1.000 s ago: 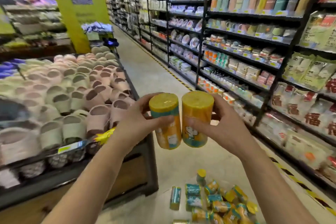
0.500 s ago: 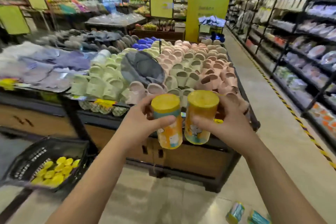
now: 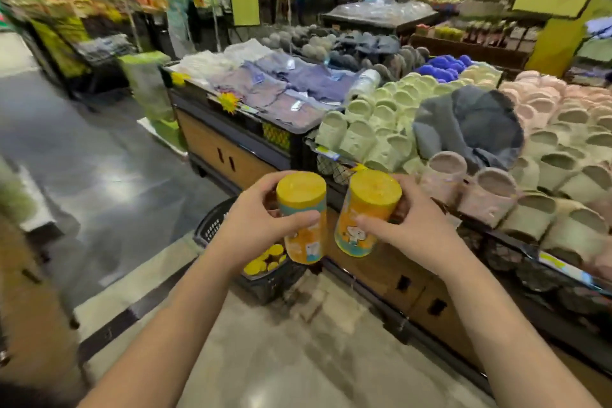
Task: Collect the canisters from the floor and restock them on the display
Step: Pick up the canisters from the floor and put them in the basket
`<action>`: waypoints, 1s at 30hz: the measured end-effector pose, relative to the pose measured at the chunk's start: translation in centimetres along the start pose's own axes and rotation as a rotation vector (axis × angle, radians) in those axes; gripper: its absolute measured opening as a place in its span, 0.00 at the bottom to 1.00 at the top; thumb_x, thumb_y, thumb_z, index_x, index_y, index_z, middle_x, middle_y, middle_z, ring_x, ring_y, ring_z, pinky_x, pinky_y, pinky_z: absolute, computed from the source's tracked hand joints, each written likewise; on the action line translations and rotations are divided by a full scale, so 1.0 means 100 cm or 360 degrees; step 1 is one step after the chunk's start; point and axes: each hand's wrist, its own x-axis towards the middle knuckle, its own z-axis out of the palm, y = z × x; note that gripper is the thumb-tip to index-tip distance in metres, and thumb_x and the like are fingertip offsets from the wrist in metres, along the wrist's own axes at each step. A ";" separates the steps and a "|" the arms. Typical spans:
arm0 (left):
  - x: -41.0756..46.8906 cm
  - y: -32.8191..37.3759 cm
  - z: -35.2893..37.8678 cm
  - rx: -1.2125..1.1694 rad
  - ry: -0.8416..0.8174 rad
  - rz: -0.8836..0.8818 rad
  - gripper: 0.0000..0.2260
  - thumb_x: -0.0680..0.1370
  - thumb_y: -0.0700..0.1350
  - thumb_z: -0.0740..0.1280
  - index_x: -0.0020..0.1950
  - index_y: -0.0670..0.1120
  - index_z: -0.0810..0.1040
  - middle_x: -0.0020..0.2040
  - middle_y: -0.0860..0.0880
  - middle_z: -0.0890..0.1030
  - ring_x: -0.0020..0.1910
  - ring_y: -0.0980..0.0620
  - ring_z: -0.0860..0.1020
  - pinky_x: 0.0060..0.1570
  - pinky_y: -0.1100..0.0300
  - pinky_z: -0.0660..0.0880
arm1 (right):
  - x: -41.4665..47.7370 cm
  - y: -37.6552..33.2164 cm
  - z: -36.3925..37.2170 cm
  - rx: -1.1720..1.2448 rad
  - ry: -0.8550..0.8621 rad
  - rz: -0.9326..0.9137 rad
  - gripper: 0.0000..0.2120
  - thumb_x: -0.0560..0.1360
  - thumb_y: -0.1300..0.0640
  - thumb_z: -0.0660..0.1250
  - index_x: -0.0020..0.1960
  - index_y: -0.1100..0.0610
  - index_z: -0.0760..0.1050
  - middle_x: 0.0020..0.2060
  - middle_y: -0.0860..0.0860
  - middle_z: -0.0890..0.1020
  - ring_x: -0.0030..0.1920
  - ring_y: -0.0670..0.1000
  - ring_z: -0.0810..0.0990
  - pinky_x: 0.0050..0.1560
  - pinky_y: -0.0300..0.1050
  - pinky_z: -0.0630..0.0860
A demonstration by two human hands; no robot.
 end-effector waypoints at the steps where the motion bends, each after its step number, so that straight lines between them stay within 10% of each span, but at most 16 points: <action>1: 0.003 -0.007 -0.013 -0.0016 0.0046 -0.0028 0.26 0.69 0.45 0.82 0.65 0.55 0.78 0.57 0.53 0.85 0.56 0.51 0.83 0.56 0.46 0.82 | 0.016 0.000 0.013 -0.0001 -0.0041 -0.0011 0.31 0.62 0.42 0.82 0.61 0.38 0.72 0.56 0.40 0.83 0.57 0.42 0.82 0.63 0.53 0.78; 19: 0.179 -0.138 -0.148 0.0264 0.0655 -0.0395 0.28 0.65 0.47 0.83 0.61 0.57 0.76 0.54 0.60 0.83 0.54 0.61 0.81 0.51 0.65 0.79 | 0.319 0.031 0.182 -0.0098 -0.0822 -0.0303 0.35 0.65 0.43 0.82 0.66 0.35 0.68 0.59 0.36 0.77 0.58 0.38 0.77 0.58 0.41 0.76; 30: 0.263 -0.235 -0.217 0.0294 0.0778 -0.0605 0.33 0.64 0.50 0.84 0.65 0.61 0.74 0.58 0.62 0.79 0.58 0.61 0.79 0.59 0.52 0.79 | 0.444 0.062 0.273 -0.0225 -0.1041 -0.0279 0.34 0.65 0.42 0.81 0.65 0.37 0.67 0.56 0.35 0.77 0.56 0.35 0.76 0.51 0.33 0.73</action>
